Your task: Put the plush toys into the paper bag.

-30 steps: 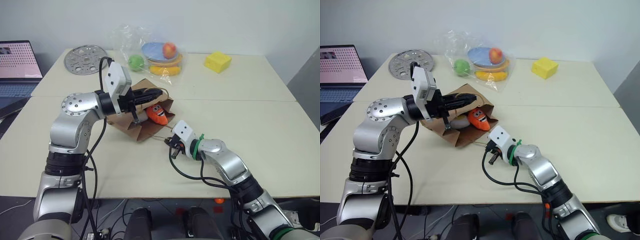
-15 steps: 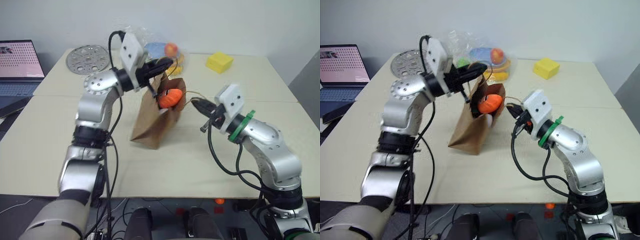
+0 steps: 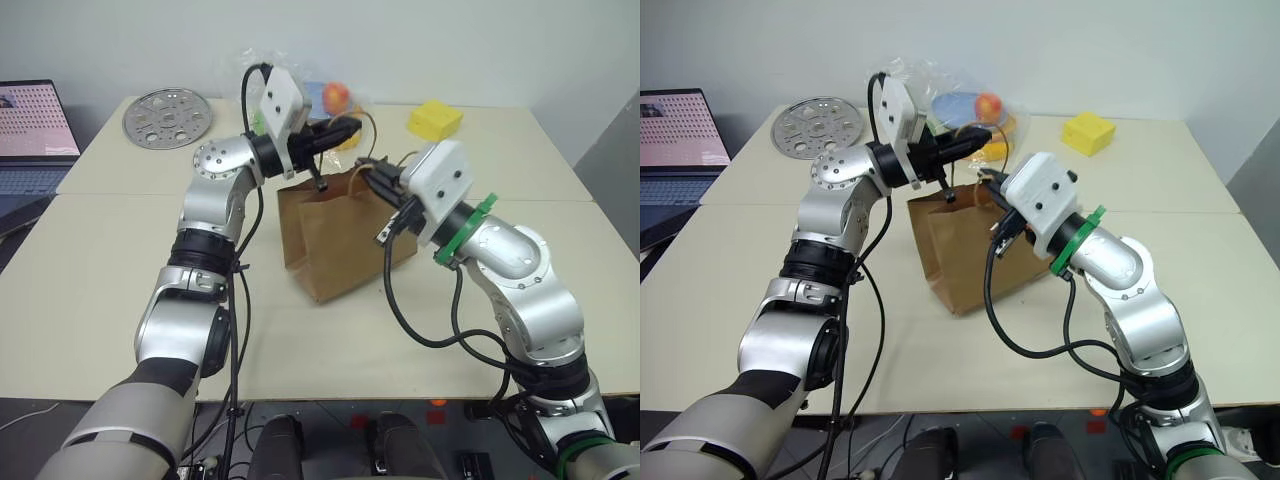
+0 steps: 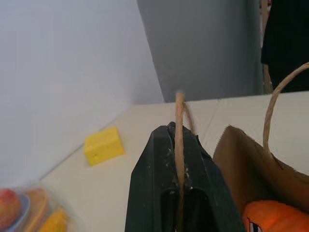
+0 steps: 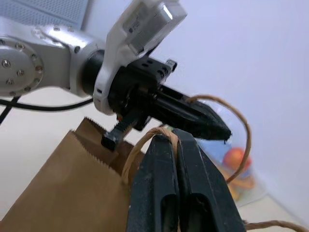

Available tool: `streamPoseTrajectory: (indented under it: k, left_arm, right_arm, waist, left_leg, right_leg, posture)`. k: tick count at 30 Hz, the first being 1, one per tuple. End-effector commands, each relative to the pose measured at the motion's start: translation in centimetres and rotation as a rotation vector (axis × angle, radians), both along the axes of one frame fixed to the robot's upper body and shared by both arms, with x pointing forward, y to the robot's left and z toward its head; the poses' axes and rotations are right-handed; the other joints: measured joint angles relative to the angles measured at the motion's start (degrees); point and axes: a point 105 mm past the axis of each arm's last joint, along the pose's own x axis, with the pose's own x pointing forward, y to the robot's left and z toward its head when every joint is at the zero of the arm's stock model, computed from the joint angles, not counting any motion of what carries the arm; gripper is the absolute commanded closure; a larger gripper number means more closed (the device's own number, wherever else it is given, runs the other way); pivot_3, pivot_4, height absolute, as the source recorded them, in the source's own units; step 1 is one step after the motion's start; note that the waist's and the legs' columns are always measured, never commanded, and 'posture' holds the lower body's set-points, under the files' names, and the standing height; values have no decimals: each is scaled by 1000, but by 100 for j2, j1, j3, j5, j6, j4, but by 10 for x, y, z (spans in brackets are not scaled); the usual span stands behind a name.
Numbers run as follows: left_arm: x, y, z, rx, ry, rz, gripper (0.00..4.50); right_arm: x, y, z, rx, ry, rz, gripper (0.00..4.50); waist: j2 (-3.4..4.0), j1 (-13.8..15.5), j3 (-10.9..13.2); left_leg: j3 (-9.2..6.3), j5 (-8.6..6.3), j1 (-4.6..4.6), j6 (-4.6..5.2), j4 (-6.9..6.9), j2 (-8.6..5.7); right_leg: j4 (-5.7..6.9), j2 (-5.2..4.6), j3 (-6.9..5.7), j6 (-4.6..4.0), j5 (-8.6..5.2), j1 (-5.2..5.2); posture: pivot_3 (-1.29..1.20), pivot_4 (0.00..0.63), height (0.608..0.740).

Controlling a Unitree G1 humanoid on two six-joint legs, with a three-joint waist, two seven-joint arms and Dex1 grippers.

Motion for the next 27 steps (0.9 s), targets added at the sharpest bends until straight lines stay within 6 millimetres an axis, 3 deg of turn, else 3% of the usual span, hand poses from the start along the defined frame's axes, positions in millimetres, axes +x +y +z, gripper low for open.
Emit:
streamPoseTrajectory:
  k: [1,4,9,14,17,24,27]
  left_arm:
    - [-13,2,2,34,-19,-46,4500]
    - [-14,16,6,29,-73,10,3931]
    - [-36,35,15,12,-53,10,2478]
    - [-56,63,7,49,-5,79,946]
    - [-73,76,-2,88,34,104,32]
    - [-94,93,-25,57,141,178,32]
    - [-102,74,-44,33,193,133,32]
  right_arm:
    - [-3,0,-2,7,38,32,4307]
    - [-4,-5,-3,-7,67,63,3611]
    - [-11,-21,1,-41,103,110,1804]
    - [-28,-28,15,-45,186,241,30]
    - [-41,-38,27,-45,260,323,0]
    - [-51,-72,58,40,404,305,0]
    - [-60,-91,55,38,501,264,0]
  waist:
    - [0,0,0]
    - [0,2,0]
    - [1,-4,0]
    - [1,-17,1]
    - [3,-14,2]
    - [2,17,2]
    - [2,56,1]
  left_leg:
    - [2,0,0,0,1,0]
    - [1,0,0,0,5,0]
    - [2,0,1,0,9,0]
    - [-2,0,8,0,4,8]
    - [-4,0,9,-1,4,11]
    - [2,0,12,-1,6,9]
    - [2,0,10,0,6,10]
  right_leg:
    - [0,-1,2,0,0,0]
    - [1,-2,1,-1,0,1]
    - [0,-2,3,-1,0,5]
    - [4,-1,0,-1,0,4]
    - [5,-1,-1,-3,-1,5]
    - [-4,-27,3,-16,-8,15]
    - [-9,-43,3,-21,-11,18]
  posture:
    - [0,150,740]
    - [0,150,740]
    - [0,150,740]
    - [0,150,740]
    - [0,150,740]
    - [0,150,740]
    - [0,150,740]
